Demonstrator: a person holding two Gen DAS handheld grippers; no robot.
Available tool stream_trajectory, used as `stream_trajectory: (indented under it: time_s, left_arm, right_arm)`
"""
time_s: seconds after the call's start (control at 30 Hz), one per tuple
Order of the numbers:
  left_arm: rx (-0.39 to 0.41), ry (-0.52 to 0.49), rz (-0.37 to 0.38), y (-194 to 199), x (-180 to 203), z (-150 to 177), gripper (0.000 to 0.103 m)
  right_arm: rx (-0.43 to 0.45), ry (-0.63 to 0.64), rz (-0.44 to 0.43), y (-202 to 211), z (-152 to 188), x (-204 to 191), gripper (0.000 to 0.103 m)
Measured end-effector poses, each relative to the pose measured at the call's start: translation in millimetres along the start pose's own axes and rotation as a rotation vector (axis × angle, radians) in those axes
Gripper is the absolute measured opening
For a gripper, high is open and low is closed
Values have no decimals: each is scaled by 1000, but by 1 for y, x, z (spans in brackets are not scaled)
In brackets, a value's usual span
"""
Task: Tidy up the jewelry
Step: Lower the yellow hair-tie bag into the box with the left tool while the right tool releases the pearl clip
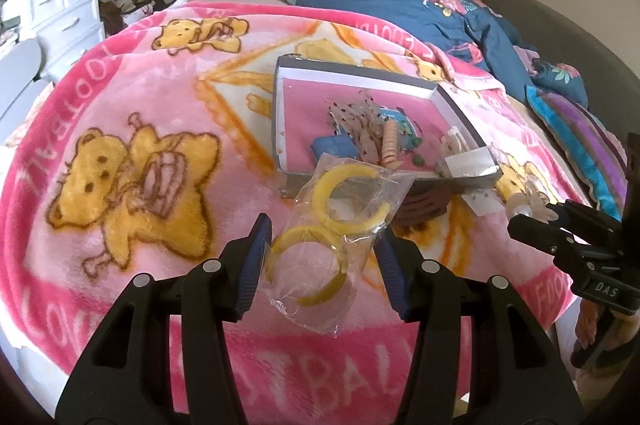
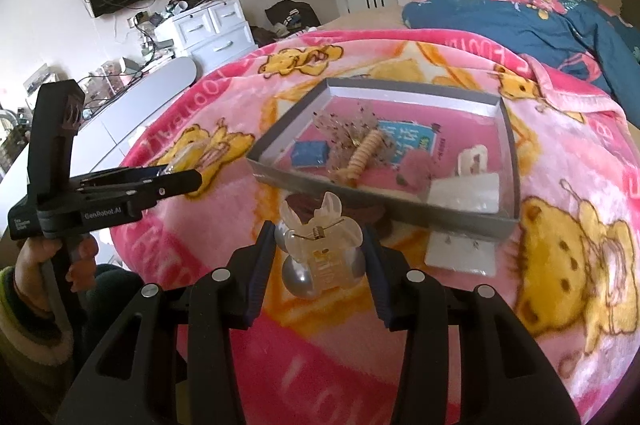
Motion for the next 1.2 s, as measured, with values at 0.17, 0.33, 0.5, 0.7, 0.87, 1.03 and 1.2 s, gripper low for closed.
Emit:
stream_trajectory:
  time_s: [0.17, 0.33, 0.5, 0.7, 0.87, 1.03, 1.2]
  left_arm:
    - [18, 15, 3, 5, -2, -8, 43]
    - [43, 11, 2, 9, 1, -22, 43]
    - [72, -7, -1, 13, 8, -41, 43]
    - [91, -19, 6, 9, 17, -58, 43]
    - [97, -13, 0, 0, 20, -69, 43]
    - [101, -15, -12, -9, 21, -77, 44]
    - [94, -9, -11, -22, 23, -85, 44]
  right_arm:
    - [19, 2, -16, 0, -12, -6, 42]
    - [42, -1, -21, 1, -23, -8, 42]
    - [69, -9, -17, 6, -33, -6, 42]
    - [97, -27, -1, 11, -46, 5, 42]
    - [121, -58, 16, 12, -56, 21, 42]
    - [138, -81, 30, 13, -65, 35, 42]
    - [153, -103, 52, 12, -73, 51, 42]
Point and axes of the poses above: each gripper's, at about its wrist camera, not at the fingertips, and y roughly against the way its jaws point, x to its right, z to its underside, the point moved 10 cm from there along -y, roughly the way its jaws point, and after that the axes turned 6 degrees about -y, right-handed, at the moved point
